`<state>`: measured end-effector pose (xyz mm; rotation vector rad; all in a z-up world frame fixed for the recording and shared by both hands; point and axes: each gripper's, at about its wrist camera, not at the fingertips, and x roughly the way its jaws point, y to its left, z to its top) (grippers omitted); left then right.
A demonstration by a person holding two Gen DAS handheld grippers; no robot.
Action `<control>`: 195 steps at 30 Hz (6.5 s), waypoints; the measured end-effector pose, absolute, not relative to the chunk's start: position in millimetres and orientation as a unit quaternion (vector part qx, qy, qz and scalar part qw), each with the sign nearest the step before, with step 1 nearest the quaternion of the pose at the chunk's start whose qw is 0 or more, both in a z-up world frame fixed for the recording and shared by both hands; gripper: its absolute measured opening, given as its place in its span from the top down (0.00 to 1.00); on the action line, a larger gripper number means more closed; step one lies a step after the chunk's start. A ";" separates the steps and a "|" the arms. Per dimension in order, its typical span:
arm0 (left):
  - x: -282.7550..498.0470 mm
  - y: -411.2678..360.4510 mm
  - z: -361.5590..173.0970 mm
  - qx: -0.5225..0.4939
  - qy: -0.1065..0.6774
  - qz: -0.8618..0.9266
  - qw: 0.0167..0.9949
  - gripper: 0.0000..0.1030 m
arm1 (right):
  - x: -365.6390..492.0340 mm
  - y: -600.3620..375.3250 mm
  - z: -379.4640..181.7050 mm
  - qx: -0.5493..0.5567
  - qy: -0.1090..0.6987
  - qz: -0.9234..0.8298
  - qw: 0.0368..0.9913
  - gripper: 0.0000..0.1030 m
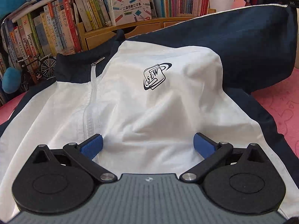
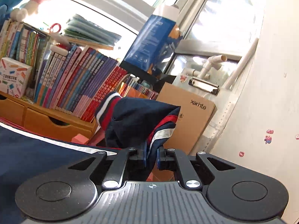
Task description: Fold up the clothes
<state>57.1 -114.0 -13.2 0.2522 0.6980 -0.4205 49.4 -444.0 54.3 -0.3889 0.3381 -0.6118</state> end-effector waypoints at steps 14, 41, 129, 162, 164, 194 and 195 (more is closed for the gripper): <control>50.9 -103.7 7.2 0.110 0.342 -0.187 0.914 0.02 | 16.0 -320.9 -2.1 -0.150 0.257 -0.051 0.953 0.00; 69.8 205.1 -0.2 0.079 0.320 0.151 0.932 0.91 | 10.5 -104.9 13.7 -0.036 0.294 0.310 0.903 0.00; 167.0 527.3 -25.4 -0.216 0.298 0.271 0.889 0.86 | 87.6 123.0 -22.1 -0.127 0.336 0.390 0.848 0.00; 80.3 196.5 -20.7 0.127 0.311 0.010 0.942 0.12 | 102.3 -96.9 -27.4 -0.105 0.346 0.137 0.922 0.00; 77.8 210.6 -17.1 0.133 0.324 0.064 0.934 0.13 | 103.3 -128.8 -26.5 -0.095 0.356 0.088 0.926 0.01; -67.5 142.8 37.1 0.070 0.328 -0.114 0.935 0.08 | -142.7 -351.1 -22.3 0.053 0.281 0.026 0.958 0.00; -60.0 129.1 40.8 0.071 0.321 -0.127 0.936 0.08 | -132.4 -365.6 -21.5 0.072 0.270 -0.010 0.960 0.00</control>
